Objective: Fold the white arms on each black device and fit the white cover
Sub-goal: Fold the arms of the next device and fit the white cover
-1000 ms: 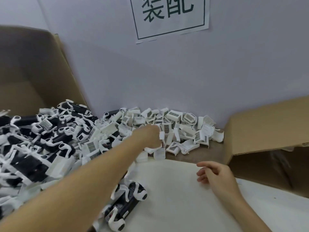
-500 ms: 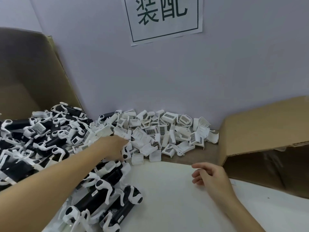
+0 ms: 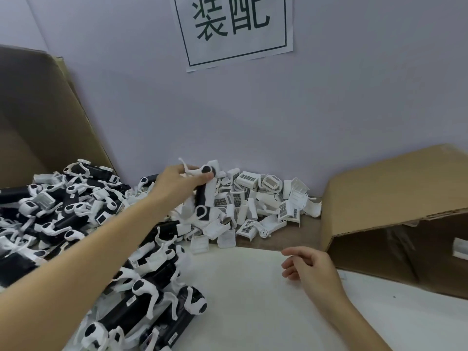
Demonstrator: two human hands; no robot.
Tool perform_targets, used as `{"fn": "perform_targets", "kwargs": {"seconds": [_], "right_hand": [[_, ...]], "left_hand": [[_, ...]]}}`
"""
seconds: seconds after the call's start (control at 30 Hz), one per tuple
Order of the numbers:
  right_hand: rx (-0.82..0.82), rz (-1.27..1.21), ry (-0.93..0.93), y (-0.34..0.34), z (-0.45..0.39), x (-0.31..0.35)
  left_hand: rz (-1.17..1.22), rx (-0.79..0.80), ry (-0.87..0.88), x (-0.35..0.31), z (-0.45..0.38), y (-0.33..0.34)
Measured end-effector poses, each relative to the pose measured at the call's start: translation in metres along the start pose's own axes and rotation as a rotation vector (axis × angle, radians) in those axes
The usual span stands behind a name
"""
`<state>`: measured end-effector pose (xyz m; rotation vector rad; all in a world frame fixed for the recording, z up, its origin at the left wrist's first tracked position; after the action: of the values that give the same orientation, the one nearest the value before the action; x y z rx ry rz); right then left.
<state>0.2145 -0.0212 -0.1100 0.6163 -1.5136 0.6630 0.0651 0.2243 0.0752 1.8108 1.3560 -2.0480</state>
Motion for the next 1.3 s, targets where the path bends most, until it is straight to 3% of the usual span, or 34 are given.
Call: {"fn": "perform_targets", "kwargs": {"seconds": [0.23, 0.37, 0.5, 0.6, 0.8, 0.93, 1.1, 1.3], "right_hand": [[-0.005, -0.003, -0.016, 0.0, -0.001, -0.002], [-0.004, -0.046, -0.028, -0.001, -0.001, -0.001], [0.047, -0.24, -0.035, 0.004, 0.001, -0.002], [0.148, -0.149, -0.105, 0.011, 0.004, 0.007], [0.167, 0.128, -0.238, 0.021, 0.008, 0.024], [0.035, 0.307, -0.288, 0.018, 0.012, 0.028], [-0.097, 0.352, -0.454, 0.012, 0.018, 0.041], [-0.039, 0.444, -0.443, 0.021, 0.011, 0.031]], "left_hand": [[0.399, -0.209, -0.066, 0.003, 0.014, 0.05], [0.545, -0.185, -0.133, 0.014, 0.023, 0.096], [0.809, -0.163, -0.177, 0.038, 0.039, 0.147], [0.994, -0.146, -0.17, 0.055, 0.055, 0.18], [1.044, -0.195, -0.157, 0.081, 0.069, 0.195], [1.027, -0.053, -0.051, 0.072, 0.061, 0.201], [0.883, 0.087, 0.089, 0.062, 0.046, 0.205], [0.887, 0.089, 0.107, 0.069, 0.04, 0.206]]}}
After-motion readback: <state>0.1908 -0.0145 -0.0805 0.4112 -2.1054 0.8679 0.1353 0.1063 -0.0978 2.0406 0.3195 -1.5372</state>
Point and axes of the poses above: each hand's wrist, its own z-axis away from the middle knuckle, its own y-axis out of the palm, x = y × z, the point moved 9 cm from there along -z, towards the middle knuckle, and after that the axes turned 12 degrees about x, right-handed, at the moved point
